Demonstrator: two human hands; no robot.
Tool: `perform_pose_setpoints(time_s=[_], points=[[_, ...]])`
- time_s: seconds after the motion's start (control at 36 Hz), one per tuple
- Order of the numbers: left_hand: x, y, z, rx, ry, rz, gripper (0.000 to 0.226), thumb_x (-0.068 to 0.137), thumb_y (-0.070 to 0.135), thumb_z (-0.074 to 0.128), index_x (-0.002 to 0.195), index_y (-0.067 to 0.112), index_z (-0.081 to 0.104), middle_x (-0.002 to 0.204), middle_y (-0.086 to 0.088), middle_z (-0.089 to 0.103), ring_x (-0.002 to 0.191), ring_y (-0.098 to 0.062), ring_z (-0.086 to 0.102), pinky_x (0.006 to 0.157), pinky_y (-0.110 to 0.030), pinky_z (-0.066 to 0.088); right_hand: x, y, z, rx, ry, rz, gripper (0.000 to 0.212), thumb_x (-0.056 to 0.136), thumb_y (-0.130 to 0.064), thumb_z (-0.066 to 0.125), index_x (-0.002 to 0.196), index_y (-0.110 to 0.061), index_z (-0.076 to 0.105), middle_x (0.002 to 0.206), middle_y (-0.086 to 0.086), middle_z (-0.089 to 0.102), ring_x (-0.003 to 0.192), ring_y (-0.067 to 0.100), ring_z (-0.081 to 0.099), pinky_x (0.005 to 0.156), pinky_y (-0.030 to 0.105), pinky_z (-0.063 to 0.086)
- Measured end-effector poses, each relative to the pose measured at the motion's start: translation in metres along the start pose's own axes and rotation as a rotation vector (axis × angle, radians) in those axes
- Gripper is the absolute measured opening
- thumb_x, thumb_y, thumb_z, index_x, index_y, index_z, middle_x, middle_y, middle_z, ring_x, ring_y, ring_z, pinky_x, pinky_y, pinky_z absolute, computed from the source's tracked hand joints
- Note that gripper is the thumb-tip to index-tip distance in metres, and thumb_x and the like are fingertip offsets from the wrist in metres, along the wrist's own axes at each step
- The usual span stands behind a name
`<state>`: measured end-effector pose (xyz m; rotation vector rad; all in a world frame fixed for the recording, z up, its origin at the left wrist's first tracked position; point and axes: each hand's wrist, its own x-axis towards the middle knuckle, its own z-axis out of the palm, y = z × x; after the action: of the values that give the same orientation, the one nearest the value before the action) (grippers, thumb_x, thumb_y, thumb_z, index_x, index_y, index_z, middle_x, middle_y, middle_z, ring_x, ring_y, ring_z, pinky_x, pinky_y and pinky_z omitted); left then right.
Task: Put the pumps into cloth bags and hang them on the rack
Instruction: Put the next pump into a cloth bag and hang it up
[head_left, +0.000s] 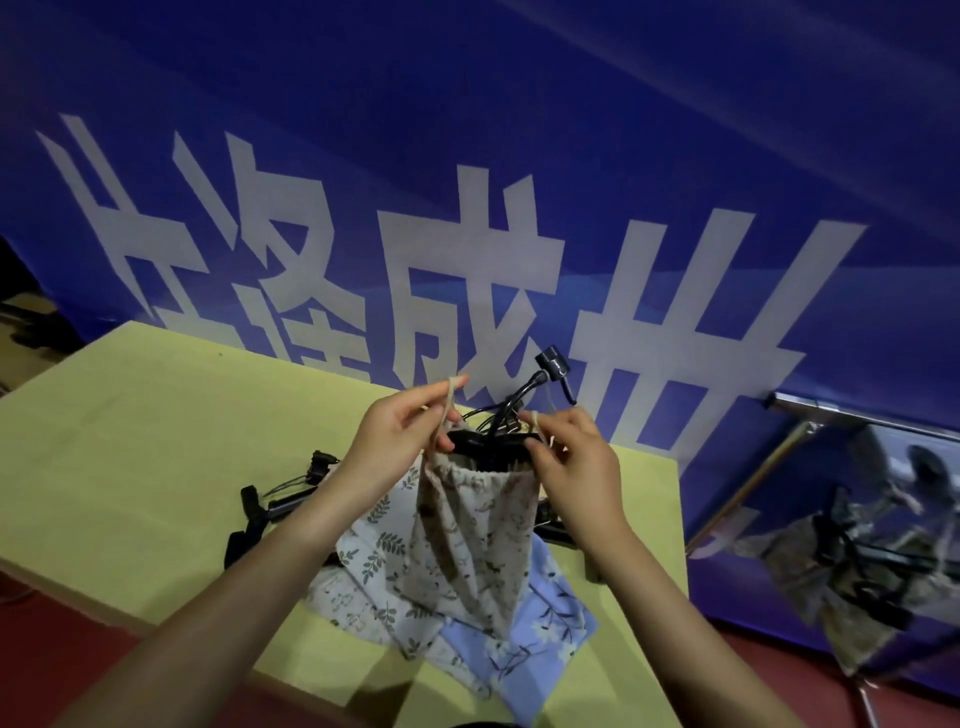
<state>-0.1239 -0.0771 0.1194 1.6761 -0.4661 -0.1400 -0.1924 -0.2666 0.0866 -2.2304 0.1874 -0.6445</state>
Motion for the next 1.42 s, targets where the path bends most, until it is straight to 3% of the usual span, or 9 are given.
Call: perform_pose_setpoints(time_s=[0.17, 0.39, 0.47, 0.61, 0.75, 0.83, 1.03, 1.22, 1.42], points=[[0.011, -0.008, -0.001, 0.057, -0.107, 0.079, 0.042, 0.089, 0.000, 0.062, 0.113, 0.035, 0.067, 0.088, 0.001, 0.060, 0.081, -0.011, 0.062, 0.075, -0.027, 0.057, 0.009, -0.020, -0.005, 0.614, -0.083, 0.420, 0.024, 0.096, -0.009, 0.053, 0.105, -0.019, 0.073, 0.079, -0.005, 0.065, 0.073, 0.013, 0.058, 0.069, 0.022, 0.048], [0.037, -0.036, -0.022, 0.499, -0.131, 0.384, 0.029, 0.082, 0.043, 0.063, 0.108, 0.034, 0.073, 0.103, 0.015, 0.053, 0.102, -0.005, 0.045, 0.088, -0.013, 0.036, 0.007, -0.042, 0.012, 0.638, -0.113, 0.418, 0.024, 0.098, -0.004, 0.048, 0.099, -0.011, 0.071, 0.091, 0.001, 0.073, 0.072, 0.001, 0.063, 0.072, 0.016, 0.049], [0.044, -0.042, -0.025, 0.283, -0.264, 0.246, 0.032, 0.085, 0.027, 0.071, 0.115, 0.038, 0.068, 0.122, 0.015, 0.051, 0.113, -0.003, 0.051, 0.096, -0.019, 0.041, 0.008, -0.043, 0.018, 0.628, -0.063, 0.427, 0.022, 0.097, -0.003, 0.050, 0.103, -0.013, 0.069, 0.097, -0.001, 0.072, 0.080, -0.001, 0.066, 0.075, 0.013, 0.049], [0.042, -0.048, -0.014, -0.044, -0.271, 0.008, 0.044, 0.078, 0.037, 0.069, 0.119, 0.050, 0.061, 0.103, 0.016, 0.058, 0.095, -0.004, 0.059, 0.086, -0.023, 0.048, 0.007, -0.046, 0.027, 0.527, -0.100, 0.397, 0.022, 0.096, -0.008, 0.054, 0.097, -0.022, 0.070, 0.102, -0.005, 0.072, 0.100, 0.004, 0.065, 0.085, 0.016, 0.048], [0.042, -0.033, 0.014, -0.188, -0.225, -0.103, 0.032, 0.097, 0.013, 0.054, 0.119, 0.035, 0.060, 0.109, -0.001, 0.066, 0.105, -0.015, 0.063, 0.088, -0.026, 0.053, -0.001, -0.046, 0.037, 0.296, -0.105, 0.294, 0.022, 0.091, -0.030, 0.053, 0.104, -0.032, 0.070, 0.101, -0.010, 0.069, 0.105, 0.012, 0.058, 0.088, 0.023, 0.046], [0.044, -0.028, 0.022, -0.287, -0.222, -0.177, 0.030, 0.101, 0.013, 0.045, 0.113, 0.030, 0.067, 0.110, -0.002, 0.069, 0.106, -0.013, 0.064, 0.094, -0.030, 0.050, -0.004, -0.047, 0.027, 0.434, -0.047, 0.364, 0.031, 0.096, -0.020, 0.053, 0.085, -0.043, 0.071, 0.098, -0.014, 0.069, 0.107, 0.014, 0.059, 0.091, 0.029, 0.045], [0.032, -0.018, 0.046, -0.428, -0.254, -0.263, 0.031, 0.100, 0.006, 0.041, 0.099, 0.014, 0.071, 0.116, 0.004, 0.070, 0.117, -0.012, 0.060, 0.094, -0.029, 0.049, -0.007, -0.036, 0.014, 0.360, -0.051, 0.360, 0.012, 0.090, -0.026, 0.066, 0.079, -0.027, 0.071, 0.079, -0.002, 0.057, 0.093, 0.026, 0.053, 0.089, 0.044, 0.042], [0.021, -0.003, 0.077, -0.301, -0.277, -0.190, 0.029, 0.097, 0.010, 0.050, 0.105, 0.029, 0.071, 0.102, 0.008, 0.071, 0.098, -0.004, 0.064, 0.086, -0.018, 0.050, -0.012, -0.012, -0.026, 0.706, -0.047, 0.533, 0.018, 0.089, -0.019, 0.060, 0.074, -0.012, 0.067, 0.080, 0.007, 0.066, 0.086, 0.025, 0.062, 0.084, 0.037, 0.044], [0.000, 0.007, 0.126, -0.054, -0.256, -0.077, 0.012, 0.092, 0.011, 0.060, 0.096, 0.021, 0.063, 0.092, 0.005, 0.061, 0.088, -0.002, 0.059, 0.078, -0.013, 0.047, -0.007, 0.023, -0.082, 1.202, -0.018, 0.500, 0.030, 0.095, -0.009, 0.046, 0.065, -0.011, 0.045, 0.059, -0.002, 0.041, 0.063, 0.013, 0.041, 0.071, 0.030, 0.032]])
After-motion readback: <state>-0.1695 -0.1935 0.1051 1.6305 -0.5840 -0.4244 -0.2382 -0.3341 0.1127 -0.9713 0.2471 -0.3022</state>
